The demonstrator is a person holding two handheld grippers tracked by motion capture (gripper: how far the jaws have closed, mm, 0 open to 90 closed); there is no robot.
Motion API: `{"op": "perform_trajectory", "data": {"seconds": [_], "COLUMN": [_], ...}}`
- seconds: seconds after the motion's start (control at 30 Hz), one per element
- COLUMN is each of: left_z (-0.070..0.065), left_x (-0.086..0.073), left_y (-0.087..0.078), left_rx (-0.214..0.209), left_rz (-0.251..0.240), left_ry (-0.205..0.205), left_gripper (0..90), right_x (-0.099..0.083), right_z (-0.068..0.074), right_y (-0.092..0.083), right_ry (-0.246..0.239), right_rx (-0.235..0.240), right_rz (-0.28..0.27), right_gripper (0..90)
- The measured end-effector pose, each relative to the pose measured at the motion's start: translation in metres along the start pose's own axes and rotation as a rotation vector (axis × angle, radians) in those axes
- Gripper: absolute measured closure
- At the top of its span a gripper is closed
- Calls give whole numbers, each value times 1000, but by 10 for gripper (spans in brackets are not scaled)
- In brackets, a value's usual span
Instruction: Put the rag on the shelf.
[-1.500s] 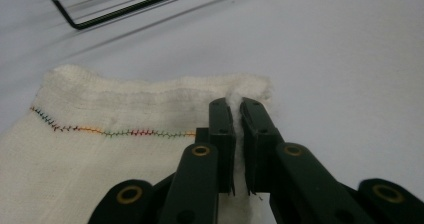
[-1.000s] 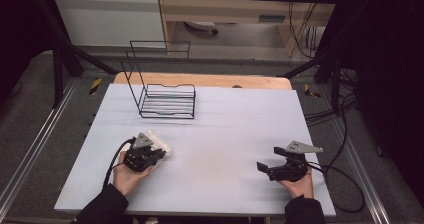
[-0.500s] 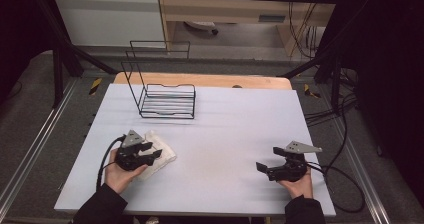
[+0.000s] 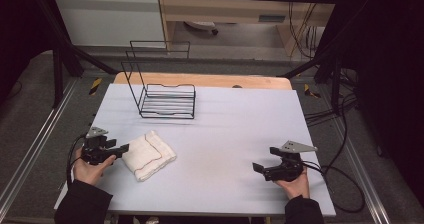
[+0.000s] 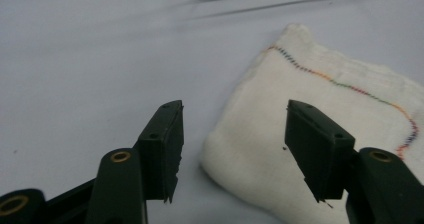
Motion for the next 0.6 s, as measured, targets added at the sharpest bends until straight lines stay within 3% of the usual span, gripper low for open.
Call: {"op": "perform_trajectory", "data": {"seconds": [0.13,0.3,0.37,0.47,0.5,0.53,0.57,0.6], "left_z": [6,4,2,1,0,0,0,-1], "left_x": [-4,-8,-9,-9,-9,-10,-10,-10], "left_y": [4,9,10,11,12,12,12,12], "left_rx": [16,-19,-28,-22,-22,-19,-21,-22], "left_rz": [27,49,51,52,51,50,50,50], "left_ry": [-26,-63,-65,-61,-57,-56,-58,-56], "left_gripper": [557,669,726,743,743,746,746,753], "right_x": [2,7,12,23,23,27,27,31], "right_z": [6,16,23,42,42,52,52,63], "right_y": [7,16,23,40,40,50,50,62], "right_ry": [-9,-29,-35,-53,-53,-72,-72,-89], "right_rx": [12,25,36,58,58,66,66,81], "right_rz": [12,23,28,25,25,35,35,44], "right_gripper": [7,12,13,18,18,23,23,30]}}
Point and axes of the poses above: each handheld gripper's, and its own axes: y roughly forward along the jaws, x roughly out of its top, z roughly to its left, the point moved 8 cm from there along y, roughly forward along the jaws, and after that the axes turned 7 degrees about -z, right-handed, at the moved point
